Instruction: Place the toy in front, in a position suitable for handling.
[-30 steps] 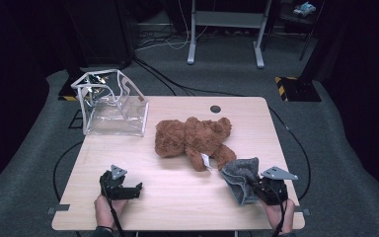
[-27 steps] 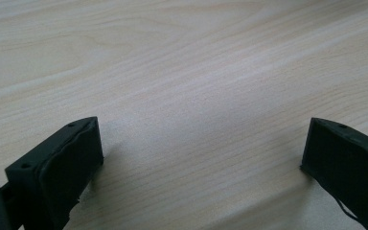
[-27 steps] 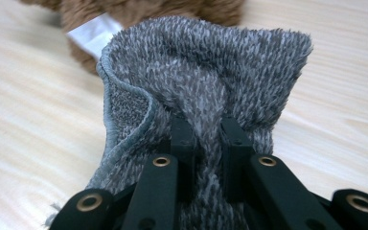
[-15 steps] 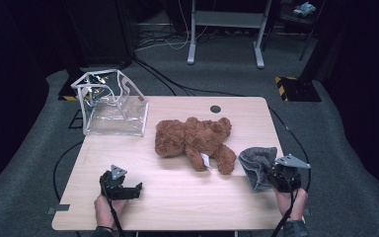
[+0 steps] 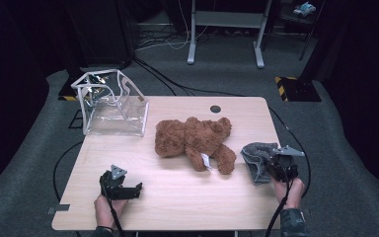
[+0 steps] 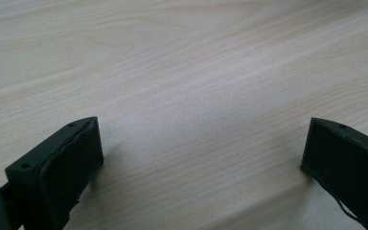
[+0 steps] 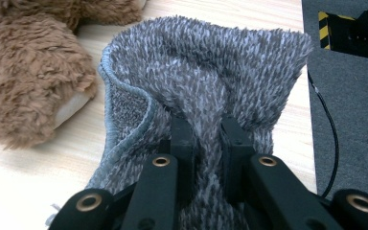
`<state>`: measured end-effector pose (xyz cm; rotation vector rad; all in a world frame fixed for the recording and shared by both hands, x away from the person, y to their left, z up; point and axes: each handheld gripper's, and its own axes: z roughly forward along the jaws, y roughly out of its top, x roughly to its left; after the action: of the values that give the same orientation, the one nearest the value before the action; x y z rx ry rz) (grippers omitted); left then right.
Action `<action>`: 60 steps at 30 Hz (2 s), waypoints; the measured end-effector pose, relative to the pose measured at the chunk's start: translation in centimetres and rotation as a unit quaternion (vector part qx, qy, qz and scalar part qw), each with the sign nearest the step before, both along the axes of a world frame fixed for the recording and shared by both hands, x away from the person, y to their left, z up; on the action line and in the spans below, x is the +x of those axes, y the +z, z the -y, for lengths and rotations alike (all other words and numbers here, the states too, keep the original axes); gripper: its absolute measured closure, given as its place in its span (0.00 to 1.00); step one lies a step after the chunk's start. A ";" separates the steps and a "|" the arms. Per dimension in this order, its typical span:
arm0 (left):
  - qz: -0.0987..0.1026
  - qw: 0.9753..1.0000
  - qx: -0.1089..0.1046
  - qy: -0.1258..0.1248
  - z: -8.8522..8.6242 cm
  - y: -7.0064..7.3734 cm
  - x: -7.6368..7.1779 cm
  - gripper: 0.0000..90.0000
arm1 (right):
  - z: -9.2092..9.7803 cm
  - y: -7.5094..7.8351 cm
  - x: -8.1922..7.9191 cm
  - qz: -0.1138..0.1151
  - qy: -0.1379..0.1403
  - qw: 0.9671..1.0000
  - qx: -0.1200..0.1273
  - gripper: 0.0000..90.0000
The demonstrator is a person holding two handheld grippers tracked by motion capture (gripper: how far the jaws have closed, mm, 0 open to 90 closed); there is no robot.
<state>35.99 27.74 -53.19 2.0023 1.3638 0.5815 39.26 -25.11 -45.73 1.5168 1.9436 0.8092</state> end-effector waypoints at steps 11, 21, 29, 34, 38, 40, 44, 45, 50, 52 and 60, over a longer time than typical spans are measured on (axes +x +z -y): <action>0.000 1.000 0.000 0.000 0.0 0.0 0.0 0.00 | 0.0 -0.9 1.3 -0.013 -0.010 1.000 0.007 0.88; 0.000 1.000 0.000 0.000 0.0 0.0 0.0 0.00 | -0.6 -1.6 3.6 -0.024 -0.022 0.999 -0.005 0.87; 0.001 1.000 0.001 0.001 0.0 0.0 0.0 0.00 | 0.0 -3.5 4.6 -0.063 -0.045 0.997 -0.009 0.55; 0.000 1.000 0.001 0.002 0.0 0.0 0.0 0.00 | 0.4 -2.5 4.0 -0.054 -0.038 0.998 0.005 0.32; -0.007 1.000 -0.005 -0.009 0.0 0.2 0.3 0.00 | 0.5 -0.7 3.7 -0.041 -0.011 0.999 0.031 0.19; -0.008 1.000 -0.013 -0.011 0.0 0.4 0.4 0.00 | 0.3 -0.4 3.7 -0.041 -0.005 0.998 0.038 0.17; -0.004 0.999 -0.028 -0.026 0.7 1.8 1.4 0.00 | -0.8 0.5 4.0 -0.030 0.023 0.998 0.051 0.16; -0.002 0.999 -0.032 -0.032 0.9 2.2 1.8 0.00 | -1.2 0.7 4.1 -0.030 0.030 0.998 0.054 0.16; 0.010 0.997 -0.052 -0.053 2.1 4.4 4.0 0.00 | -3.6 1.5 4.8 -0.022 0.059 0.996 0.064 0.16; 0.013 0.996 -0.070 -0.060 2.9 5.5 5.3 0.00 | -5.0 2.0 5.5 -0.018 0.080 0.994 0.067 0.16; 0.015 0.993 -0.092 -0.075 5.2 7.3 8.3 0.00 | -8.1 3.2 7.1 -0.013 0.114 0.991 0.067 0.15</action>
<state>44.27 22.57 -45.90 1.9176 1.1919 0.4023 46.35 -16.97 -42.58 1.4020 2.1466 1.0391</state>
